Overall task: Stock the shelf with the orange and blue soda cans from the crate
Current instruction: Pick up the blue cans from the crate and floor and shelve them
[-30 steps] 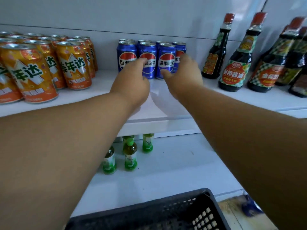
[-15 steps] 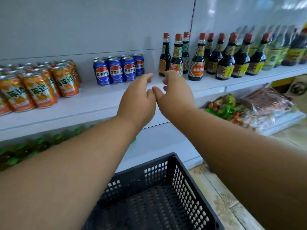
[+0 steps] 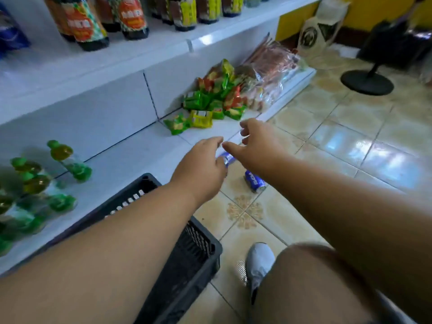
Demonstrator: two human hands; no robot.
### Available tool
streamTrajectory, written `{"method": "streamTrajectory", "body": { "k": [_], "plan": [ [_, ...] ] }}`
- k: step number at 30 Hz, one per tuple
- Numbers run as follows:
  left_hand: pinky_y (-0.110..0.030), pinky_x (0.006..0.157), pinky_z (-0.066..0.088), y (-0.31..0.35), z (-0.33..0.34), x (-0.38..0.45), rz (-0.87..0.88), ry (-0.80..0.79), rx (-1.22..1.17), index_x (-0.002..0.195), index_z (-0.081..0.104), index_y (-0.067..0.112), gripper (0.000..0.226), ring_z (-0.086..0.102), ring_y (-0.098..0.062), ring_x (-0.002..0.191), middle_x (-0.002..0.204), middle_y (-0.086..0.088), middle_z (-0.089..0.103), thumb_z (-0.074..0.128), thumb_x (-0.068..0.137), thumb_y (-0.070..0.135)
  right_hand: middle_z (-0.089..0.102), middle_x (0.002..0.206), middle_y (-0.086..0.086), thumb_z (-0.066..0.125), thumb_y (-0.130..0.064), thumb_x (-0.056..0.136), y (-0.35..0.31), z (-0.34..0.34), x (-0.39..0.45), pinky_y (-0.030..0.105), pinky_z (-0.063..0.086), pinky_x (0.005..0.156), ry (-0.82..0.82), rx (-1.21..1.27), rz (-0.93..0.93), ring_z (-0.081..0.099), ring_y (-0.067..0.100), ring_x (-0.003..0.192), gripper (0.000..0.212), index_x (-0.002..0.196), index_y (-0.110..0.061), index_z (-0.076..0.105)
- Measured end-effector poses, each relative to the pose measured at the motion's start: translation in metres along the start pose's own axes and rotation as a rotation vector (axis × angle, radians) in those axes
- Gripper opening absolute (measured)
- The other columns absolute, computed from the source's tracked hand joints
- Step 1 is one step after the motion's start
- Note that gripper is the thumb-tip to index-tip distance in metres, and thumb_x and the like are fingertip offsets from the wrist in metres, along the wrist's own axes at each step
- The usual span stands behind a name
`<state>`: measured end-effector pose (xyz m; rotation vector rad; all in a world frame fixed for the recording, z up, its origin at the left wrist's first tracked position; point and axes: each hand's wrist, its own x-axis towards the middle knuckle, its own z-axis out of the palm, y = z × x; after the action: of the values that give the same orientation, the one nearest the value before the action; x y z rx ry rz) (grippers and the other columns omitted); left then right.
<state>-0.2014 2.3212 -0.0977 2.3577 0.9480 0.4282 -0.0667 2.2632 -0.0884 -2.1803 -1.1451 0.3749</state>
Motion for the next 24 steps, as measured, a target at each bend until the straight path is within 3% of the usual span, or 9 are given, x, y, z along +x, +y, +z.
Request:
{"method": "streamTrajectory", "body": {
  "k": [7,9,11,16,18,22,24],
  "plan": [
    [-0.027,0.102,0.036,-0.036,0.096,0.067,-0.114,-0.217,0.002,0.147,0.039,0.024,0.049,0.046,-0.017,0.131,0.148,0.001,0.045,0.046,0.099,0.018,0.055,0.133,0.002,0.073,-0.048,0.082,0.118,0.066,0.062,0.035,0.050,0.089,-0.157,-0.013,0.241,0.059,0.020,0.112,0.067,0.137,-0.018,0.049],
    [-0.024,0.097,0.035,-0.056,0.116,0.086,-0.161,-0.261,0.008,0.147,0.039,0.025,0.049,0.045,-0.016,0.131,0.149,0.001,0.044,0.046,0.099,0.019,0.053,0.135,0.003,0.073,-0.049,0.081,0.141,0.092,0.086,0.035,0.049,0.091,-0.215,-0.071,0.226,0.058,0.021,0.115,0.067,0.136,-0.019,0.049],
    [-0.021,0.092,0.034,-0.076,0.132,0.100,-0.218,-0.295,0.004,0.147,0.038,0.029,0.050,0.046,-0.015,0.129,0.149,0.003,0.044,0.045,0.098,0.020,0.053,0.129,0.005,0.070,-0.049,0.083,0.157,0.120,0.113,0.033,0.047,0.083,-0.277,-0.140,0.185,0.059,0.023,0.110,0.063,0.133,-0.018,0.049],
    [-0.019,0.094,0.029,-0.117,0.153,0.129,-0.291,-0.349,0.011,0.150,0.032,0.030,0.054,0.042,-0.013,0.135,0.152,0.006,0.039,0.047,0.099,0.024,0.048,0.129,0.011,0.065,-0.047,0.086,0.185,0.195,0.186,0.032,0.038,0.075,-0.366,-0.273,0.146,0.056,0.031,0.110,0.065,0.137,-0.013,0.042],
    [-0.019,0.093,0.030,-0.133,0.159,0.140,-0.313,-0.345,-0.010,0.150,0.033,0.030,0.054,0.043,-0.013,0.133,0.151,0.007,0.040,0.047,0.098,0.023,0.046,0.132,0.012,0.064,-0.045,0.086,0.194,0.220,0.209,0.036,0.042,0.078,-0.395,-0.354,0.121,0.055,0.033,0.111,0.065,0.137,-0.012,0.041],
    [-0.021,0.091,0.031,-0.160,0.169,0.155,-0.376,-0.323,-0.054,0.151,0.031,0.028,0.056,0.044,-0.013,0.132,0.152,0.007,0.039,0.048,0.098,0.025,0.042,0.135,0.018,0.064,-0.046,0.084,0.206,0.264,0.245,0.047,0.044,0.097,-0.471,-0.490,0.015,0.045,0.040,0.124,0.069,0.139,-0.014,0.037],
    [-0.019,0.092,0.030,-0.168,0.173,0.158,-0.398,-0.330,-0.070,0.152,0.030,0.029,0.056,0.041,-0.012,0.134,0.153,0.007,0.037,0.048,0.099,0.026,0.041,0.135,0.017,0.061,-0.042,0.086,0.211,0.280,0.259,0.051,0.043,0.098,-0.535,-0.616,-0.021,0.040,0.042,0.127,0.063,0.140,-0.019,0.037]
  ]
}}
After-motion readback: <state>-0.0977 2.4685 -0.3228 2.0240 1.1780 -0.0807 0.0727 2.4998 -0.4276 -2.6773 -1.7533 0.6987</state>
